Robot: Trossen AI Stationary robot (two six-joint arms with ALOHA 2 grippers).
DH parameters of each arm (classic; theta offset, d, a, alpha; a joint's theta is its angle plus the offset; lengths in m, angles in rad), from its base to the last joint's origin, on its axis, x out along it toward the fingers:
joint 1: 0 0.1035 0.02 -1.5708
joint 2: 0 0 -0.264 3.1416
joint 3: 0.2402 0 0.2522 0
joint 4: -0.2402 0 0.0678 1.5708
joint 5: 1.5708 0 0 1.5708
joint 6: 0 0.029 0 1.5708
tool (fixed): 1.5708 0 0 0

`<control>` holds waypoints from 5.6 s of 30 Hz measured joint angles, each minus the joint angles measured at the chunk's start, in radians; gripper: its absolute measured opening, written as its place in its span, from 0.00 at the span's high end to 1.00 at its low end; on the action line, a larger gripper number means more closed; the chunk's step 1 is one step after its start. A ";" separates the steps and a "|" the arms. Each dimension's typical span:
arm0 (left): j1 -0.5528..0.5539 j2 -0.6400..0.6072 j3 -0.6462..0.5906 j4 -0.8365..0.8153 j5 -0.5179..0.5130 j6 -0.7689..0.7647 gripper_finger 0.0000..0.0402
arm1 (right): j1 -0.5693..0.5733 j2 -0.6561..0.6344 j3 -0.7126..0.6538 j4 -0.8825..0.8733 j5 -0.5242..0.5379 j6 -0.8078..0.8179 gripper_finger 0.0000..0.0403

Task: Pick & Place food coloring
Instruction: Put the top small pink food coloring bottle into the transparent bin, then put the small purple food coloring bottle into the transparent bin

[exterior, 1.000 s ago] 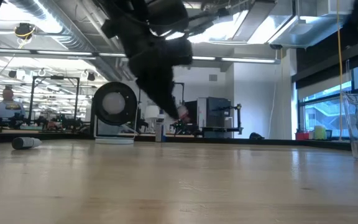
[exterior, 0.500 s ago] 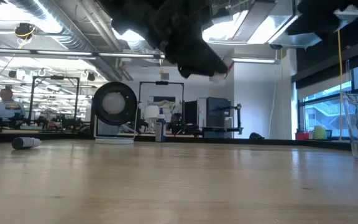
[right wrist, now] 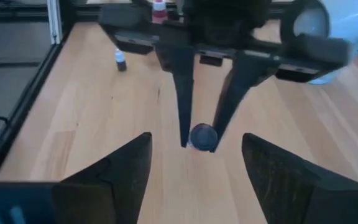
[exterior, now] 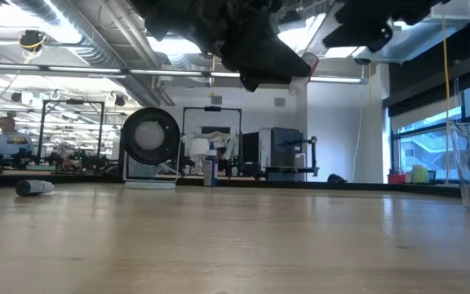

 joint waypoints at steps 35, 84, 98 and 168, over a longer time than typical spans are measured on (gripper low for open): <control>0.000 0.000 0.000 0.033 0.002 0.014 0.79 | -0.097 0.103 -0.001 0.087 -0.139 -0.069 0.84; 0.048 -0.002 0.001 -0.487 0.003 -0.071 0.60 | 0.281 0.069 0.000 -0.590 -0.240 0.880 0.81; 0.047 -0.002 0.000 -0.522 0.003 -0.091 0.44 | 0.282 0.197 0.000 -0.575 -0.240 0.906 0.79; -0.507 -0.001 0.000 -1.007 -0.064 -0.514 0.52 | 0.281 0.200 -0.001 -0.506 -0.221 0.910 0.57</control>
